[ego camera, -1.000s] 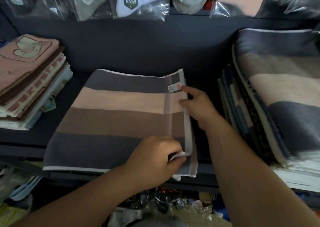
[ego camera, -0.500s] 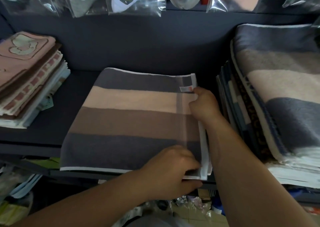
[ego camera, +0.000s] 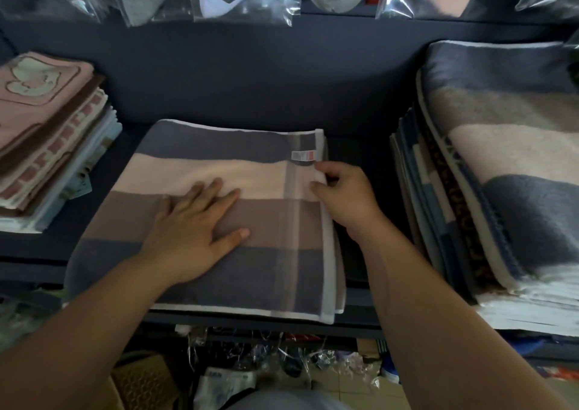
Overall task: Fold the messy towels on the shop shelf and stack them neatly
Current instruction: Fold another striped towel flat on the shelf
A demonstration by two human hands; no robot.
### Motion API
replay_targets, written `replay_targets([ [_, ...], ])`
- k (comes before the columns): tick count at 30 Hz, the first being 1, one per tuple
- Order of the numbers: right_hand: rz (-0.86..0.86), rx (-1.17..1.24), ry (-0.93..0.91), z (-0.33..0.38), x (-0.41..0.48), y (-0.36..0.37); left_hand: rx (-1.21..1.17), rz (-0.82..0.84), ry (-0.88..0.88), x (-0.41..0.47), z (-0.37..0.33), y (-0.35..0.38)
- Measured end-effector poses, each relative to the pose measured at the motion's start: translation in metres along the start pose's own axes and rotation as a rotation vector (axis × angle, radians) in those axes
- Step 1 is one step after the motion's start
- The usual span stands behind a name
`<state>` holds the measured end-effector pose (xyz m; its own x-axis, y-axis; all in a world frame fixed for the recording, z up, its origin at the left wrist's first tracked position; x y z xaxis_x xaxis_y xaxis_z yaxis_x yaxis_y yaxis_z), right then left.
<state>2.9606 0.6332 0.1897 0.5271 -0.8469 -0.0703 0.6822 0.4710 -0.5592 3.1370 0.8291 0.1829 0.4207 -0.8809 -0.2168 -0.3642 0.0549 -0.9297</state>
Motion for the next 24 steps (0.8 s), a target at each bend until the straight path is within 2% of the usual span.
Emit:
replay_targets([
  [6, -0.029, -0.189, 0.032, 0.007, 0.007, 0.009, -0.009, 0.041, -0.017, 0.007, 0.033, -0.019],
  [7, -0.036, -0.220, 0.026, 0.009, 0.008, 0.009, -0.019, 0.005, -0.020, 0.007, 0.032, -0.020],
  [9, -0.027, -0.255, 0.019, 0.011, 0.010, 0.010, -0.105, -0.182, 0.032, -0.003, 0.015, -0.025],
  [11, 0.016, -0.237, 0.014, 0.011, 0.009, 0.011, -0.186, -0.398, 0.240, -0.023, -0.018, -0.024],
  [12, 0.037, -0.227, 0.009, 0.010, 0.009, 0.011, -0.199, -0.427, 0.369, -0.035, -0.037, -0.021],
  [15, 0.071, -0.230, -0.010, 0.007, 0.007, 0.013, -0.162, -0.299, 0.675, -0.056, -0.080, 0.008],
  [18, 0.081, -0.208, 0.004, 0.006, 0.006, 0.014, -0.045, -0.176, 0.711, -0.053, -0.084, 0.035],
  [20, 0.075, -0.195, -0.016, 0.005, 0.007, 0.013, -0.049, -0.193, 0.706, -0.052, -0.081, 0.041],
  [24, 0.081, -0.178, -0.081, 0.009, 0.007, 0.010, -0.228, -0.349, 0.740, -0.058, -0.072, 0.042],
])
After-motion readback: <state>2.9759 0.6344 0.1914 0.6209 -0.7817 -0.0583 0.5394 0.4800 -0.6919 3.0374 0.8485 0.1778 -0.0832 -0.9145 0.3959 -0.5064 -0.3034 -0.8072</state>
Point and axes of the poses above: each hand's wrist, its own x-axis towards the middle knuckle, its own y-axis out of the palm, z = x × y, the point moved 2 cm from there along x, towards the middle knuckle, and after that the axes turned 13 degrees about -x, right-handed, at the moved point
